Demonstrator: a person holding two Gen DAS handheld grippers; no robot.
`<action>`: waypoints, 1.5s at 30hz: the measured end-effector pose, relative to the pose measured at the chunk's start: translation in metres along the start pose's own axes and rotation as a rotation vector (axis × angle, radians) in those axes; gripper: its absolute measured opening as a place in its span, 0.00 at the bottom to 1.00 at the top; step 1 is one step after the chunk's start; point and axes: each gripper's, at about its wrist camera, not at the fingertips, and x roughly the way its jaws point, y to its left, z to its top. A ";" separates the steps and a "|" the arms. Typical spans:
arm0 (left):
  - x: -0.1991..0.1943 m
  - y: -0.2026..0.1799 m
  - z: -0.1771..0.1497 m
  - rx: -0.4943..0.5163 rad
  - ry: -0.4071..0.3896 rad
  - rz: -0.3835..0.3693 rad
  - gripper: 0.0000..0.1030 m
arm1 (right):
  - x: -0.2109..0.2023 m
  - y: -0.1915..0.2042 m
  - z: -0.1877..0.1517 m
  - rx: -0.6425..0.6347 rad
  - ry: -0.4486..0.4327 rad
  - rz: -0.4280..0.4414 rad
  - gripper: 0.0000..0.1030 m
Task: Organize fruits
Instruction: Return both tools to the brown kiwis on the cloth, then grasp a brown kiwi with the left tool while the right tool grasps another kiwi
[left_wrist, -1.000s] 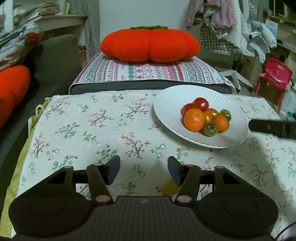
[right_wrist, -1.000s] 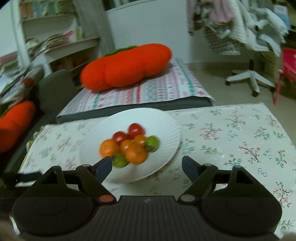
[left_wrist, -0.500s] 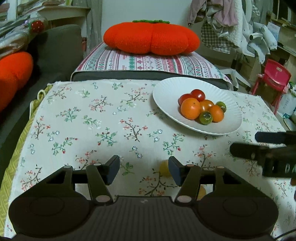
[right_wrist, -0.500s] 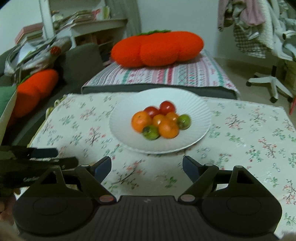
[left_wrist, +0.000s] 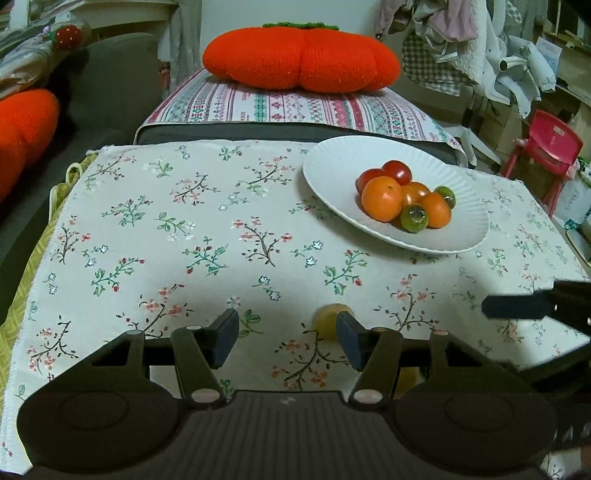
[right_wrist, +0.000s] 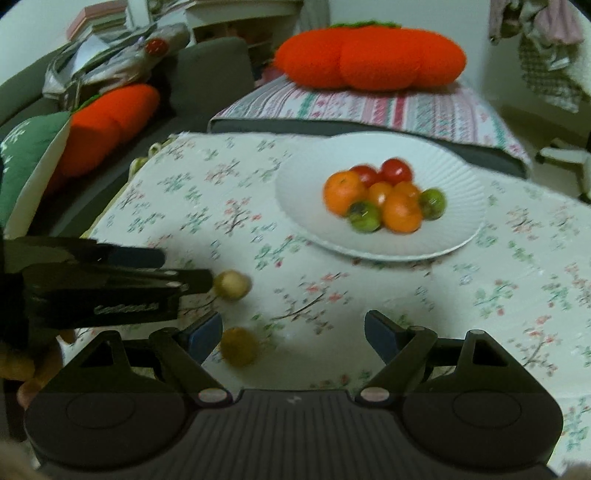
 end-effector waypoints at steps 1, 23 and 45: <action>0.001 0.002 0.000 -0.009 0.005 0.001 0.41 | 0.002 0.002 -0.001 0.000 0.011 0.010 0.80; 0.021 -0.018 -0.010 0.045 -0.009 -0.082 0.43 | 0.011 0.024 -0.011 -0.132 0.054 0.049 0.58; 0.020 -0.017 -0.006 0.059 -0.014 -0.032 0.05 | 0.023 0.029 -0.014 -0.138 0.077 0.042 0.22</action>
